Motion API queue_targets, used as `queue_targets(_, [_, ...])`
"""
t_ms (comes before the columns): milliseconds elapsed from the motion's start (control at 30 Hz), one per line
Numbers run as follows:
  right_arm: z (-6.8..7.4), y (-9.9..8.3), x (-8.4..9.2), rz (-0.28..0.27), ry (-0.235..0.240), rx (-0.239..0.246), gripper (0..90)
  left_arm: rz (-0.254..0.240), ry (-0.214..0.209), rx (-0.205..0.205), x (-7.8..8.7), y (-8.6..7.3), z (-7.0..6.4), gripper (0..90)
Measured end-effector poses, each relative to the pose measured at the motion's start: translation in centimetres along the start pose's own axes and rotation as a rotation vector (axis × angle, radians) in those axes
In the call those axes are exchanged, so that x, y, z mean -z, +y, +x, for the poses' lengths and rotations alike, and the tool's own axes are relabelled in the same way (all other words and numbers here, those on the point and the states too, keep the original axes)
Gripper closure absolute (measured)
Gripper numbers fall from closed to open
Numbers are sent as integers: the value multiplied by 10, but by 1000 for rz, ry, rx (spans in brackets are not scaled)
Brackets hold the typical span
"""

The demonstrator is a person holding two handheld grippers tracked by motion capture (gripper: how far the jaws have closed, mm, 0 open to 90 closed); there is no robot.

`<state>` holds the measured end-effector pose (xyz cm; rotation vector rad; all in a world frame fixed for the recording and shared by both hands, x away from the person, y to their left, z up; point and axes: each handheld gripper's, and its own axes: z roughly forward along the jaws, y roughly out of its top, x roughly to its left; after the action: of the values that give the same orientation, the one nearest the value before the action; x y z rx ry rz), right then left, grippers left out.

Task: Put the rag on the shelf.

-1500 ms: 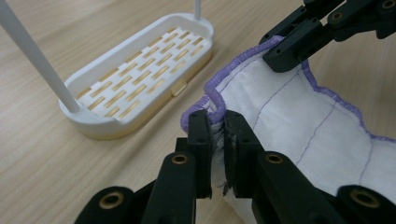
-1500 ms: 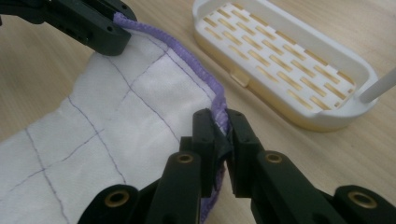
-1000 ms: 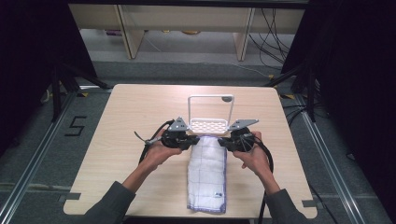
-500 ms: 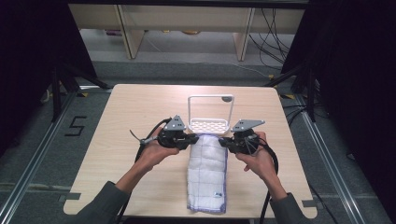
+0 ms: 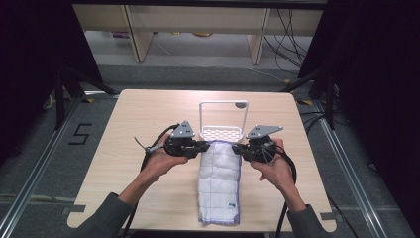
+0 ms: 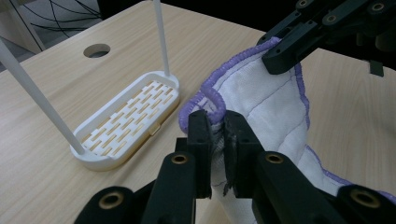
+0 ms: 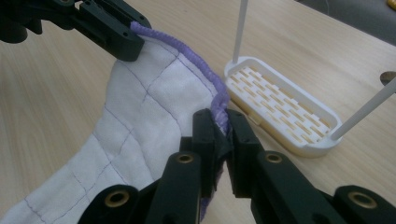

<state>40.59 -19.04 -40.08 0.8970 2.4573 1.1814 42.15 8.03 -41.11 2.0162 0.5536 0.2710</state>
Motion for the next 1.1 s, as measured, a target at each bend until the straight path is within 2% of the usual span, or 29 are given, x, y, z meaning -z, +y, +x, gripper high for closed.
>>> queue_targets(33, [2, 0, 1, -6, -9, -11, 839, 5, 4, -4, 1, 1, -1, 817])
queue_targets(67, [2, 1, 2, -9, -19, 1, 839, 13, -1, -9, 3, 3, -1, 817])
queue_targets(167, [4, 4, 5, -17, -13, 9, 839, 9, 2, -16, 6, 8, -3, 818])
queue_targets(200, [5, 5, 7, -12, -8, -4, 839, 6, -5, -16, 6, 9, -4, 818])
queue_targets(267, [4, 7, 9, -25, -13, 15, 839, 6, -2, -31, 8, 11, -5, 818])
queue_targets(300, [5, 8, 12, -22, -9, 6, 840, 7, 1, -37, 10, 14, -6, 818])
queue_targets(333, [5, 10, 13, -37, -23, 18, 839, -4, 0, -42, 10, 15, -6, 818])
queue_targets(367, [4, 11, 14, -34, -6, 29, 839, 1, 9, -42, 12, 17, -6, 818])
queue_targets(400, [5, 12, 16, -42, -17, 20, 839, -6, 7, -52, 14, 18, -7, 818])
queue_targets(433, [5, 14, 18, -58, -20, 31, 840, -3, 9, -53, 16, 21, -8, 819])
queue_targets(467, [5, 16, 21, -54, -11, 29, 839, -11, 0, -57, 16, 22, -7, 819])
queue_targets(533, [7, 18, 24, -64, -15, 22, 839, -12, 12, -58, 19, 27, -8, 819])
queue_targets(567, [5, 20, 26, -72, -19, 39, 840, -15, 12, -54, 21, 31, -8, 820])
queue_targets(633, [6, 25, 30, -78, -22, 32, 840, -25, 12, -58, 24, 37, -9, 821])
queue_targets(767, [5, 37, 39, -111, -39, 40, 840, -44, 38, -104, 31, 55, -11, 823])
queue_targets(833, [4, 43, 43, -115, -39, 43, 840, -60, 24, -94, 33, 63, -11, 824])
queue_targets(900, [1, 50, 47, -138, -51, 63, 840, -57, 43, -120, 35, 72, -11, 825])
queue_targets(1000, [-2, 59, 51, -168, -68, 70, 840, -66, 58, -117, 36, 84, -8, 825])
queue_targets(1033, [-4, 62, 54, -154, -66, 73, 840, -66, 64, -122, 36, 87, -6, 825])
queue_targets(1100, [-6, 69, 57, -162, -73, 52, 841, -67, 81, -128, 37, 94, -2, 826])
